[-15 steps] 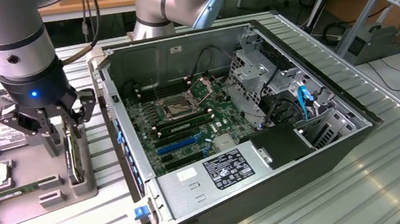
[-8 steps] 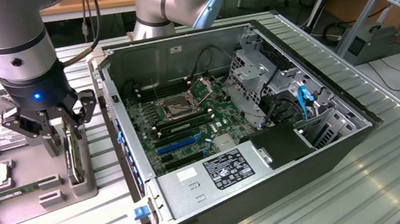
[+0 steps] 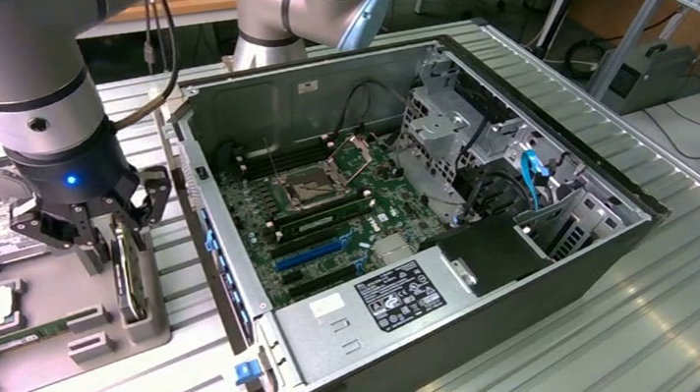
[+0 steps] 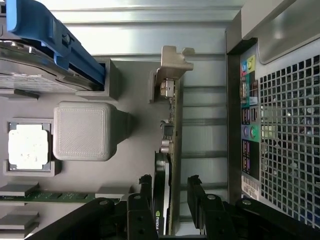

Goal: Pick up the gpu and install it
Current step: 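Pick up the gpu and move the gpu toward the slot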

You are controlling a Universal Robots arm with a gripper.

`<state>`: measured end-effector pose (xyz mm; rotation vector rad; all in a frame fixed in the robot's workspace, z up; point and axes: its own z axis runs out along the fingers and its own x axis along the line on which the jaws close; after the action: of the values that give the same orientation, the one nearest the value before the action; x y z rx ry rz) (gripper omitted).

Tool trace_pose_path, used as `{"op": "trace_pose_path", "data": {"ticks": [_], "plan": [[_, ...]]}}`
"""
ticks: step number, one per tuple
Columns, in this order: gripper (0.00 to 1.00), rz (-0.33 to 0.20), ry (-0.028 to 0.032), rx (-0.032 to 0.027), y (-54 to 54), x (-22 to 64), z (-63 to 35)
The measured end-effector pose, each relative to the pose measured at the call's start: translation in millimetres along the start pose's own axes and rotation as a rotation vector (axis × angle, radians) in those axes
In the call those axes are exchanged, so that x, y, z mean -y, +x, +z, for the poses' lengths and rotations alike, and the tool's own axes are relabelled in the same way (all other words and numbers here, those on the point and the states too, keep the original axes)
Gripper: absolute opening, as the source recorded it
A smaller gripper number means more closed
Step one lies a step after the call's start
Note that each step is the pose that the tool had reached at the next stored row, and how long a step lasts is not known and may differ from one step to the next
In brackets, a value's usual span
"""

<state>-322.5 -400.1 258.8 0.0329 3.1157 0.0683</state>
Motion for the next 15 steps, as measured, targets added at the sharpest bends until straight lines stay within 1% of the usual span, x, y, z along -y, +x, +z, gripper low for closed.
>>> {"op": "trace_pose_path", "data": {"ticks": [15], "plan": [[0.42,0.000,0.0000,-0.0001,0.8,0.7,15.0]]}}
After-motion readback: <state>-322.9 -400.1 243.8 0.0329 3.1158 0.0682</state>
